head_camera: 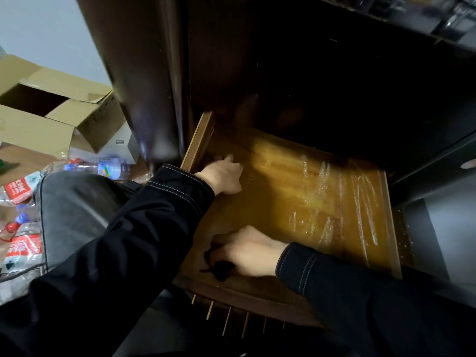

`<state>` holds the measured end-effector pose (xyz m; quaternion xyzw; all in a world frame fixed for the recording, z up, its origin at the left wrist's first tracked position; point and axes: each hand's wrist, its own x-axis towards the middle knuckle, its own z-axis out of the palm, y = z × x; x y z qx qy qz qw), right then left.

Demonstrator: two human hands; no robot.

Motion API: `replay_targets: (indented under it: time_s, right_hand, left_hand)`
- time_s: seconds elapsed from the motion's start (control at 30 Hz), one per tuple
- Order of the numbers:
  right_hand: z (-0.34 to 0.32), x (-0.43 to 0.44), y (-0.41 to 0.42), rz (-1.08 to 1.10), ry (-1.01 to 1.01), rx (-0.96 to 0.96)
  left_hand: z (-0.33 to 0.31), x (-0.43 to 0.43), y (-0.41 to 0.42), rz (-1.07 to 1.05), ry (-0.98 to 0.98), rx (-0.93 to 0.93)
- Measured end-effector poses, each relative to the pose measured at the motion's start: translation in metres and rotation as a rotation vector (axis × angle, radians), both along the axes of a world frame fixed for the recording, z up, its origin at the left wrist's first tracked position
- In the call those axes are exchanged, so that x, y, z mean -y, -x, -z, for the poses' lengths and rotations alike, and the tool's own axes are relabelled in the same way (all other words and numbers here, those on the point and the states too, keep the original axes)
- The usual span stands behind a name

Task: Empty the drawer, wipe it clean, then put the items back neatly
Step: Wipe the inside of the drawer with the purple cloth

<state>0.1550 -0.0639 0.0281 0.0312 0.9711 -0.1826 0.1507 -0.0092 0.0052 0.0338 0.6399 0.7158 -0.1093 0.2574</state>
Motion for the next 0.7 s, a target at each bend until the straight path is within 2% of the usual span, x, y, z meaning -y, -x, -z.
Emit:
replay_targets:
  time_s: [0.13, 0.27, 0.33, 0.43, 0.6, 0.7]
  right_hand:
    - [-0.002, 0.003, -0.043, -0.09, -0.081, 0.103]
    - [-0.014, -0.01, -0.092, -0.05, -0.075, 0.302]
    - [-0.018, -0.011, -0.095, -0.065, -0.098, 0.342]
    - [-0.018, -0.006, -0.074, -0.088, -0.122, 0.331]
    - [-0.009, -0.002, -0.024, -0.042, -0.177, 0.192]
    - [-0.011, 0.0, -0.028, -0.035, -0.178, 0.185]
  left_hand:
    - [0.002, 0.001, 0.0, 0.01, -0.008, -0.01]
    - [0.0, -0.001, 0.0, 0.017, 0.005, -0.023]
    - [0.0, -0.002, 0.0, 0.022, 0.004, -0.025]
    - [0.002, -0.003, 0.0, 0.019, 0.002, -0.023]
    - [0.003, -0.002, 0.0, 0.011, -0.008, -0.017]
    - [0.004, -0.001, 0.0, 0.018, -0.012, -0.024]
